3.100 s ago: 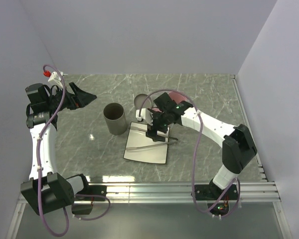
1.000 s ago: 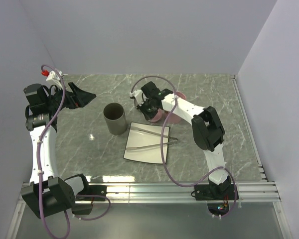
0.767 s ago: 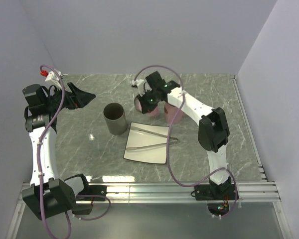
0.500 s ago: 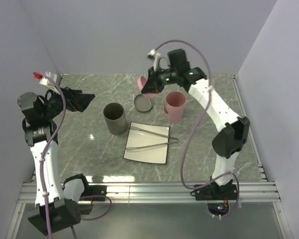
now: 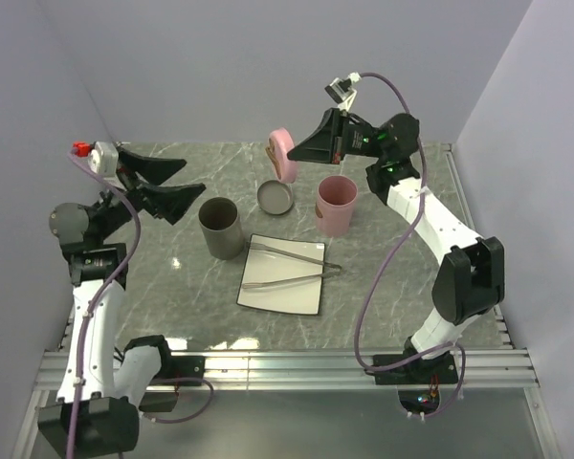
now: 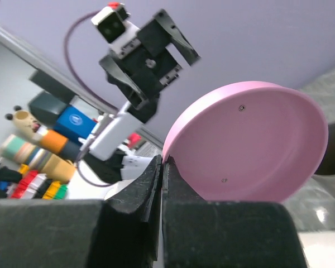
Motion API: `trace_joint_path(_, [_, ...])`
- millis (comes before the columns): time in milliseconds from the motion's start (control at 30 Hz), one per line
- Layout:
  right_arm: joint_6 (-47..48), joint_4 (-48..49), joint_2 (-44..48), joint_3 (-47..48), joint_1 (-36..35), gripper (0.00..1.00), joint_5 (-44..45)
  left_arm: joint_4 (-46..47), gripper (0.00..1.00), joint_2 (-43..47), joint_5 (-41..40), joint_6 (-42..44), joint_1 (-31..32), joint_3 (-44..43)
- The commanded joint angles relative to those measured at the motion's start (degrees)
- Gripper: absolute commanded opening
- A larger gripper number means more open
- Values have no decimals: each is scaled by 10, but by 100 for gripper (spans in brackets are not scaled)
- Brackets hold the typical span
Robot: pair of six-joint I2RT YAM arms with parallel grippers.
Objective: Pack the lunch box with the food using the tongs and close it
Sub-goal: Pick up the box lid from the center of the board.
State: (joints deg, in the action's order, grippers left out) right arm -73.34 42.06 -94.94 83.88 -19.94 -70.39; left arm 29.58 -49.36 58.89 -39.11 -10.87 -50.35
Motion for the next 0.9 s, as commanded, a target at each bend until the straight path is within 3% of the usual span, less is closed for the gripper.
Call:
trace_joint_path(0, [-190,265,31,-13,10,0,39,119,96,-13,-101,-128,73,-4])
trace_joint_path(133, [-255,327,34,-49,16,0,111,61,90,-38,-229,-132,153,-40])
trace_joint_path(233, [-227,333,43,-67,19,0,130,23,86,-67,-294,-151,183,-69])
trace_joint_path(333, [-209,323,61,-110,19,0,202,43,86,-101,-321,-174,204,-78])
trace_joint_path(467, [-232,338,55,-131,16,0,260,29,86,-151,-323,-142,253,-110])
trace_joint_path(867, [-231,326,81,-190,3,0,292,-32,81,-268,-356,-48,342,-232])
